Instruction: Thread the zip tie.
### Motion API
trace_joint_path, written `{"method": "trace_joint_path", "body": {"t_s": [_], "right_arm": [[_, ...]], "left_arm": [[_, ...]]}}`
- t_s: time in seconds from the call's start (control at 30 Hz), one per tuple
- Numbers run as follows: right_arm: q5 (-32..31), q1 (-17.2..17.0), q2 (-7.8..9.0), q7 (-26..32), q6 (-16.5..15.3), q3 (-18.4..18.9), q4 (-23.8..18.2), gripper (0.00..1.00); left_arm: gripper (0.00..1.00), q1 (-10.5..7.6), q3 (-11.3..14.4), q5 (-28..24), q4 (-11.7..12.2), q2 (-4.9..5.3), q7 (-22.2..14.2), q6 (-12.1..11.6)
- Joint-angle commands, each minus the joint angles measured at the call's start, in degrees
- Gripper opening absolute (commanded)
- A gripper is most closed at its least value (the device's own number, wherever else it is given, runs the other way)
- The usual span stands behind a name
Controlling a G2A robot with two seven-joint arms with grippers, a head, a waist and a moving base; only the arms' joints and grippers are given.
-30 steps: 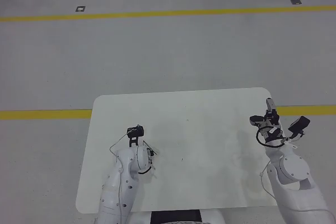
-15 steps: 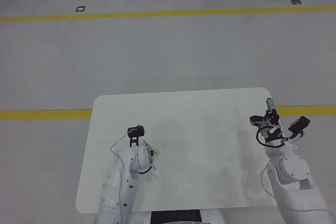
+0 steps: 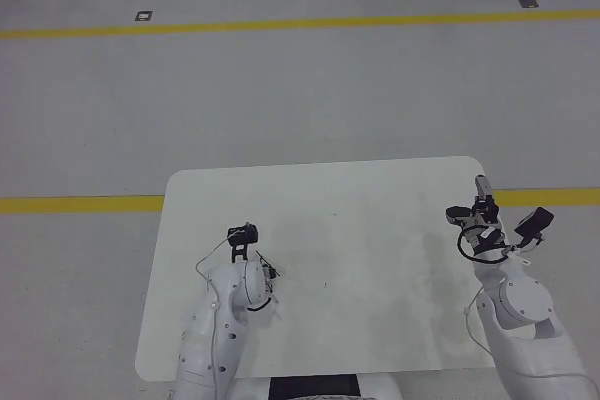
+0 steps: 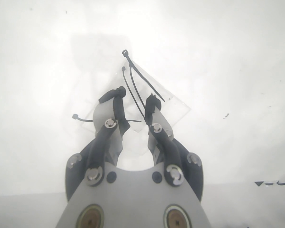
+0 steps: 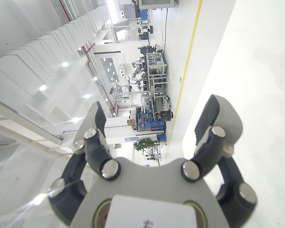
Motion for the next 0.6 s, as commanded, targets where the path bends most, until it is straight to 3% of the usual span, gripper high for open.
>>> {"method": "trace_joint_path", "body": {"t_s": [0.0, 0.23, 0.57], "right_arm": [[0.0, 0.0, 0.0, 0.0, 0.0, 0.0, 0.0, 1.0], [0.0, 0.0, 0.0, 0.0, 0.0, 0.0, 0.0, 1.0], [0.0, 0.0, 0.0, 0.0, 0.0, 0.0, 0.0, 1.0]], "left_arm": [[0.31, -0.33, 0.11, -0.18, 0.66, -0.02, 0.03, 0.0], [0.29, -0.97, 0.31, -0.6, 1.64, -0.02, -0.01, 0.0], [0.17, -1.35, 0.19, -1.85, 2.21, -0.05, 0.36, 0.0]]}}
